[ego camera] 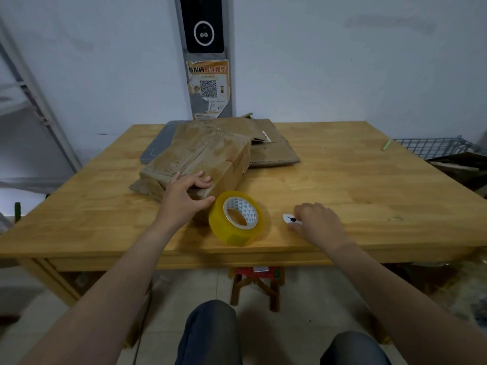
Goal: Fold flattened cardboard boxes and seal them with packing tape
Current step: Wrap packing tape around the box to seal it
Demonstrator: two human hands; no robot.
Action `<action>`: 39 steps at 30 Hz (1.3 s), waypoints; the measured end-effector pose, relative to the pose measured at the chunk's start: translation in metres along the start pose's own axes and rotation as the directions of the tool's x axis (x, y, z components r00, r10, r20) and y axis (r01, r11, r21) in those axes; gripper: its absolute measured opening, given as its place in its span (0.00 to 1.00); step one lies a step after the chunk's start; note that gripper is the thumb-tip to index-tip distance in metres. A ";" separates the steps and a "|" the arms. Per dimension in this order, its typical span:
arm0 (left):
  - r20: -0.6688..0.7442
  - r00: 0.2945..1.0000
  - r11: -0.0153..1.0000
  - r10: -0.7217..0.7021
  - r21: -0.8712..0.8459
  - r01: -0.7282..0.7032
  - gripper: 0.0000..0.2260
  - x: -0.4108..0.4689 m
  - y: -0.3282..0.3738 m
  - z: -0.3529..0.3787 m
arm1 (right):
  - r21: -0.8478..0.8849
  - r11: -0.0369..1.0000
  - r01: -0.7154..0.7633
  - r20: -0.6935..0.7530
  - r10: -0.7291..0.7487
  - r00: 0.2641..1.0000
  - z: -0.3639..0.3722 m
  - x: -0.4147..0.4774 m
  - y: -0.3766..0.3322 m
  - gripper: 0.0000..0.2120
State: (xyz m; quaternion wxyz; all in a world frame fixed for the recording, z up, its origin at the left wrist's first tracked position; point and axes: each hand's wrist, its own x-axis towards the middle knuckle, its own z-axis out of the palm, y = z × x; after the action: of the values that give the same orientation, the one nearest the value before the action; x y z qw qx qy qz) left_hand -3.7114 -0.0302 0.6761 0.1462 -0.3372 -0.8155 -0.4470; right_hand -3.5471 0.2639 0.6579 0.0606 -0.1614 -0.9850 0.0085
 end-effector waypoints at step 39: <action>0.035 0.705 0.705 -0.709 0.083 0.705 0.68 0.011 0.038 0.008 | 0.490 0.857 0.161 0.006 -0.189 0.982 -0.070 0.250 -0.132 0.13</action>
State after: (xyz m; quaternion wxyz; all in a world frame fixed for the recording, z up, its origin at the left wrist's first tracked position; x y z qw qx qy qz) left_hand -3.6934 -0.0049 0.7020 -0.0517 -0.0085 -0.9005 -0.4317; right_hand -3.8156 0.2189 0.7612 0.0731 -0.0505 -0.9628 0.2552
